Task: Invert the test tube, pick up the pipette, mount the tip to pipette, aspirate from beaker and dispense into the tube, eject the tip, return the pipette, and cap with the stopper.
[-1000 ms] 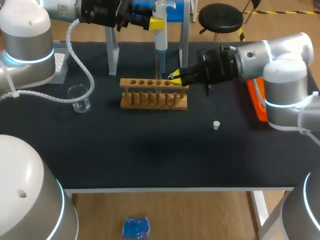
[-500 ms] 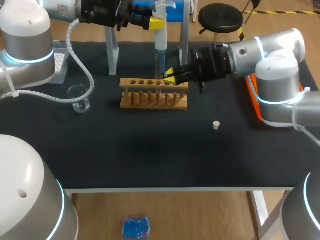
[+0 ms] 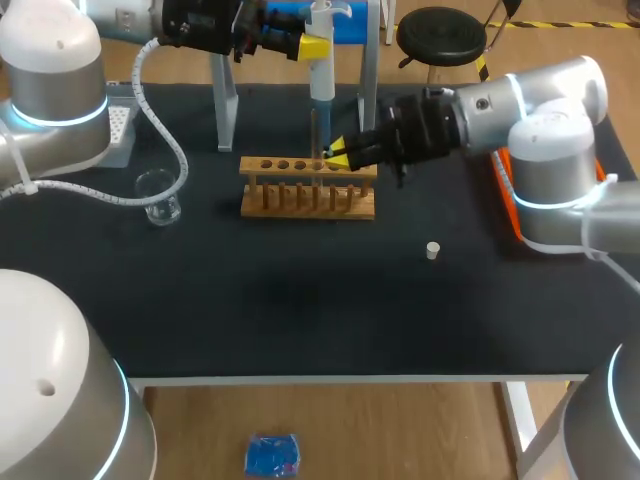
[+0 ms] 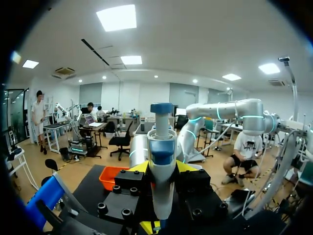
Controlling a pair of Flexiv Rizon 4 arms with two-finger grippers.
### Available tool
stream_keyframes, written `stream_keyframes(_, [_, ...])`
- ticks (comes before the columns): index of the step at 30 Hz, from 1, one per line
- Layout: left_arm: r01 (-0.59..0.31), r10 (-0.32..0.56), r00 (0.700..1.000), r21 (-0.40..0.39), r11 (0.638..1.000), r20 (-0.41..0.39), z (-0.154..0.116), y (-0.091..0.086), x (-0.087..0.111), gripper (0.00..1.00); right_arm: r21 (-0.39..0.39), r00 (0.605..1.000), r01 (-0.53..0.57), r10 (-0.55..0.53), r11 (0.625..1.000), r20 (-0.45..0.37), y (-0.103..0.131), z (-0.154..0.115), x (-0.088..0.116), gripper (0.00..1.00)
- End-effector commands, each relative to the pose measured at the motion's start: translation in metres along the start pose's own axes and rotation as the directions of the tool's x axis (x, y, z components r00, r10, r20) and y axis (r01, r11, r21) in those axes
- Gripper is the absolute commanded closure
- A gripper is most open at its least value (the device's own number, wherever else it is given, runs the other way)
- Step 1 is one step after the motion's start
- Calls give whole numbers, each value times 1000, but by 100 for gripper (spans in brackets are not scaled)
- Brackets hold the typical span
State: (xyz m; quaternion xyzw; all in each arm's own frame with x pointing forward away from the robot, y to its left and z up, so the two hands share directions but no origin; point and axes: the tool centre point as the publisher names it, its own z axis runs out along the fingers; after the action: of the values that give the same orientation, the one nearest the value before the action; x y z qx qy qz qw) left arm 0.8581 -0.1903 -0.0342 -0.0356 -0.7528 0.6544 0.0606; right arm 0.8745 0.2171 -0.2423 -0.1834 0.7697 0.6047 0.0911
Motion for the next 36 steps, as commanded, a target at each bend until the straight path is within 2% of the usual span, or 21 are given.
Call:
stream_keyframes(1, [-1,1,1000,1,1000,-1,0,0,0,100,-2,1000,4,-4,1000,-2,3,2,-3,100])
stream_keyframes(22, [-1,1,1000,1,1000,-1,0,0,0,100,-20,1000,7,-8,1000,-14,6,1,5,100])
stream_keyframes(36, [-1,1,1000,1,1000,-1,0,0,0,100,-18,1000,5,-5,1000,-5,6,-2,3,100])
